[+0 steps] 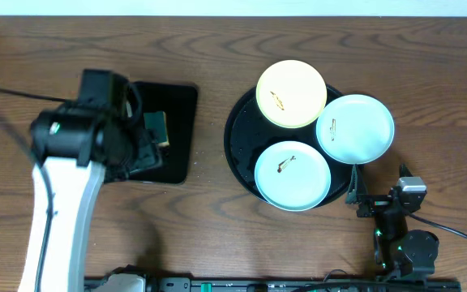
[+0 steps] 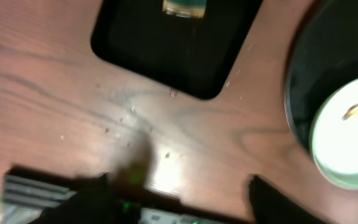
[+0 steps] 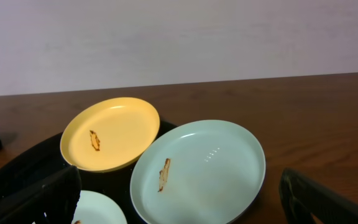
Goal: Clean dirty plates on tray and stack at the side
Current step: 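Move the left gripper over the sponge in the black tray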
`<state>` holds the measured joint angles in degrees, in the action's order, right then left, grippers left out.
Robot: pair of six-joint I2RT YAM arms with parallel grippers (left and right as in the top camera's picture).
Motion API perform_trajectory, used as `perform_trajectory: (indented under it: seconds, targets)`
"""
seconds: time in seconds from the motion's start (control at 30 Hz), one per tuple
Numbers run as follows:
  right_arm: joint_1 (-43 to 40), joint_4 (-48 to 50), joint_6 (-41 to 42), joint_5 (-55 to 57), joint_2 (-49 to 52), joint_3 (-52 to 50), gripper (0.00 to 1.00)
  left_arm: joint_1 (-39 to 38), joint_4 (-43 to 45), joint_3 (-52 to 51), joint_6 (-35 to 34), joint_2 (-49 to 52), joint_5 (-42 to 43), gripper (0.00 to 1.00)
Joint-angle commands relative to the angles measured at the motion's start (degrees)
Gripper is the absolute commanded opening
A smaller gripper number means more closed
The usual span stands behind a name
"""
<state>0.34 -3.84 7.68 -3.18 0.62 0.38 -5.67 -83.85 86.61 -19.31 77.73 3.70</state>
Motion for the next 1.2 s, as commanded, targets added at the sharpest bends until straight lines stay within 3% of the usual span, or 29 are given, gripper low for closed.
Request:
perform_trajectory:
  seconds: [0.0, 0.17, 0.3, 0.67, 1.17]
  targets:
    - [0.5, -0.2, 0.8, -0.1, -0.3, -0.1, 0.99, 0.1, -0.2, -0.4, 0.8, 2.9, 0.3, 0.52]
    - [0.5, -0.2, 0.9, -0.1, -0.3, -0.1, 0.99, 0.1, 3.3, -1.3, 0.8, 6.6, 0.3, 0.49]
    - [0.5, -0.2, 0.9, -0.1, -0.3, -0.1, 0.99, 0.1, 7.8, -1.3, 0.8, 8.6, -0.2, 0.66]
    - [0.5, -0.2, 0.8, -0.1, -0.3, -0.1, 0.99, 0.1, 14.1, -1.4, 0.8, 15.2, -10.7, 0.75]
    - [0.5, -0.2, 0.8, -0.1, -0.3, -0.1, 0.99, 0.1, 14.9, -1.4, -0.1, 20.3, -2.6, 0.77]
